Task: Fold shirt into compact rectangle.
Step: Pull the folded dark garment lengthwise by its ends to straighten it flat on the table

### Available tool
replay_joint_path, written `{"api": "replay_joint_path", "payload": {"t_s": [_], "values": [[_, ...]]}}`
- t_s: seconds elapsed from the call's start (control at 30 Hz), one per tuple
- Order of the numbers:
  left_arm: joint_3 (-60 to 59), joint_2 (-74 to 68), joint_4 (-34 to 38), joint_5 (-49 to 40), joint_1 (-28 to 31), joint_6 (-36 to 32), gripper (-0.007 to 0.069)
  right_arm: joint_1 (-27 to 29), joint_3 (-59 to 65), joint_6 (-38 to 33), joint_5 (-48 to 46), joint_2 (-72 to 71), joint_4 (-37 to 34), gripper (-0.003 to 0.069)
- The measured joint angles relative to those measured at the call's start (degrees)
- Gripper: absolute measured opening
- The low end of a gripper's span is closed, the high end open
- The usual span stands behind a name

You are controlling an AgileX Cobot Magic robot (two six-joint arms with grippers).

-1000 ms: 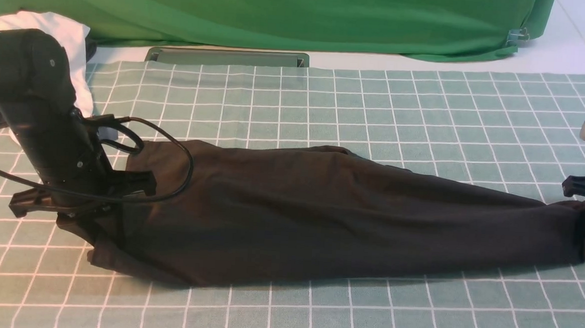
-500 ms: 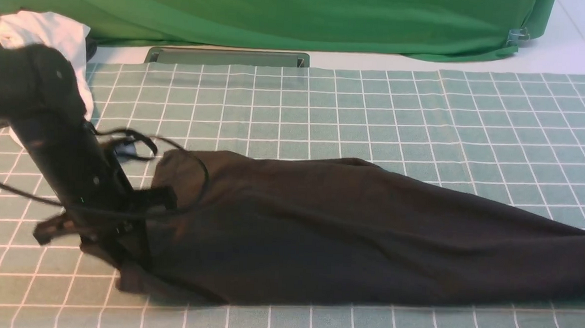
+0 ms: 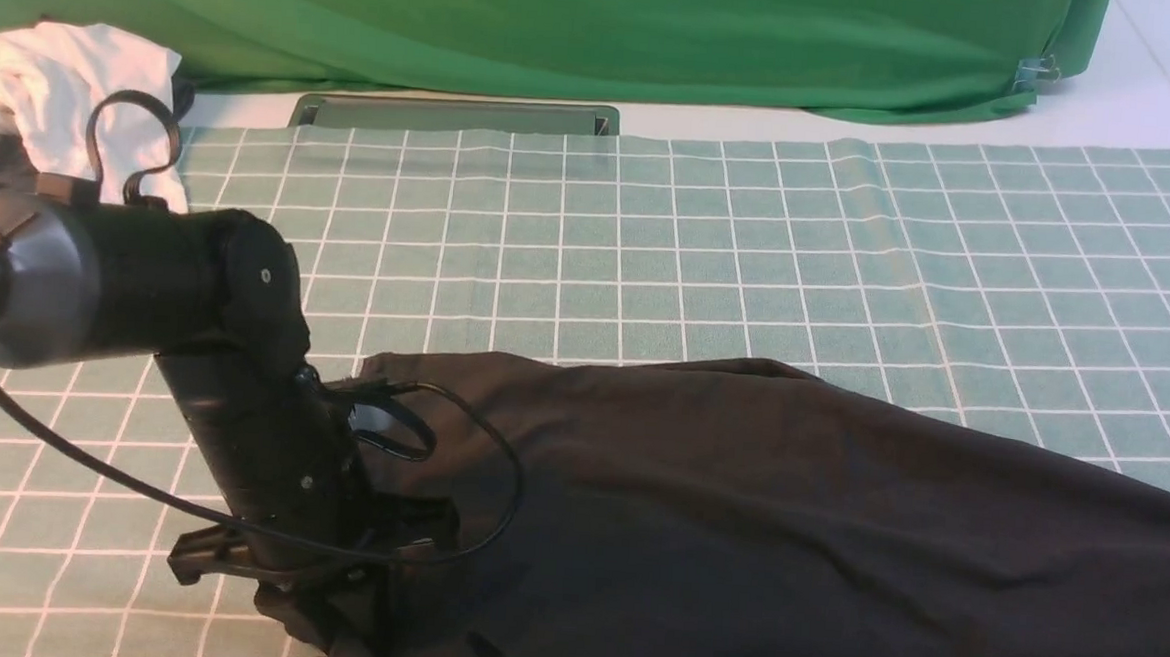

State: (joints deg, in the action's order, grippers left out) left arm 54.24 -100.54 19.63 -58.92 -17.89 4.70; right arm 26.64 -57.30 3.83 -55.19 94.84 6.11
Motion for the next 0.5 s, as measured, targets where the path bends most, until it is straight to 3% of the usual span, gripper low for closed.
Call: {"api": "replay_joint_path", "payload": {"t_s": [0.27,0.5], "values": [[-0.03,5.69,-2.53,-1.51,-0.35,4.11,0.0081,0.31,0.05,-0.56,1.8,0.0,0.99,0.0115],[1.13,10.48,-3.15,-1.72,-0.35,3.5,0.0081,0.92,-0.17,-3.38,3.25,0.0,0.99,0.0115]]}}
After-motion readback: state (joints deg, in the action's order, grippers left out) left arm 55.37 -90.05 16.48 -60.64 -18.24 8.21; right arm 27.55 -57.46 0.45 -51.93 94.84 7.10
